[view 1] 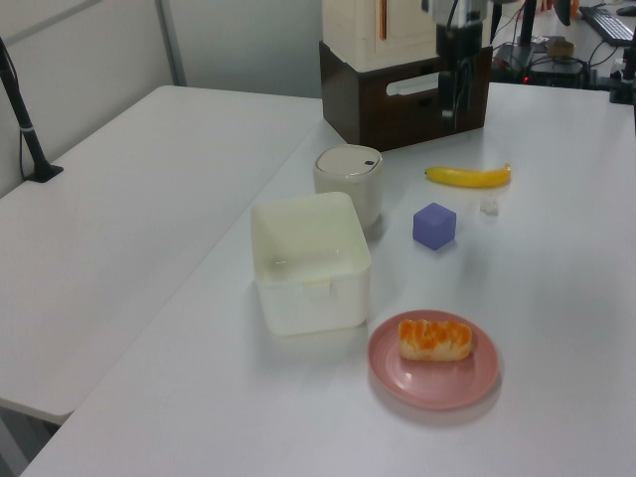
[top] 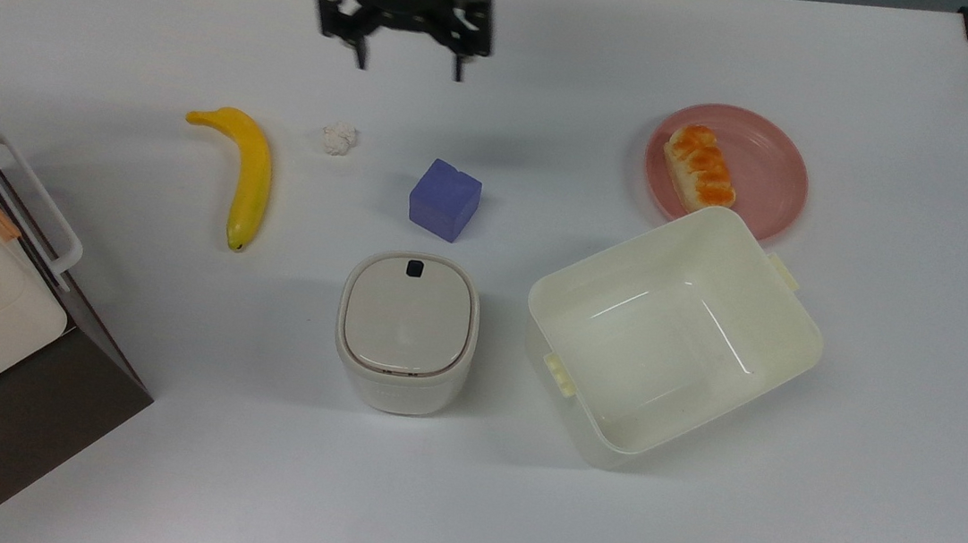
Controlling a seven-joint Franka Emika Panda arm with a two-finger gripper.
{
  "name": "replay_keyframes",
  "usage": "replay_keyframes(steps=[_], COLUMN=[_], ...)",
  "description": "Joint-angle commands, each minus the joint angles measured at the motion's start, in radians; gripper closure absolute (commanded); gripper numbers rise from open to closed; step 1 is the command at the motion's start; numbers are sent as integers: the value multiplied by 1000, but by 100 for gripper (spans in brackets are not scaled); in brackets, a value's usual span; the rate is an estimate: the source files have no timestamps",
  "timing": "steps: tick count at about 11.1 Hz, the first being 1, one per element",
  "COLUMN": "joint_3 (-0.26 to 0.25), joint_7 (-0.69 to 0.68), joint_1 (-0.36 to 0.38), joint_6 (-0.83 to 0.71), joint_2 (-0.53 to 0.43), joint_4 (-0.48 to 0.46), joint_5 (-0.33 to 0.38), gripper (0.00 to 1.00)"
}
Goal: Put the bread on the table
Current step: 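Move the gripper over the pink plate and lower onto the bread roll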
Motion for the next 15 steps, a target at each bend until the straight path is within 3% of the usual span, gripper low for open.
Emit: replay_keyframes(steps=[1, 3, 5, 9, 13, 15], joint_3=[51, 51, 85, 79, 77, 77], joint_7=[37, 130, 251, 364, 424, 427], joint_1=[106, 227, 322, 473, 506, 502], joint_6=[19, 69, 190, 284, 324, 327], joint_2=[3, 20, 68, 193, 297, 299], joint_4=[-21, -50, -99, -96, -78, -82], joint_5=[46, 51, 31, -21, -63, -86], gripper=[5, 6, 6, 8, 13, 13])
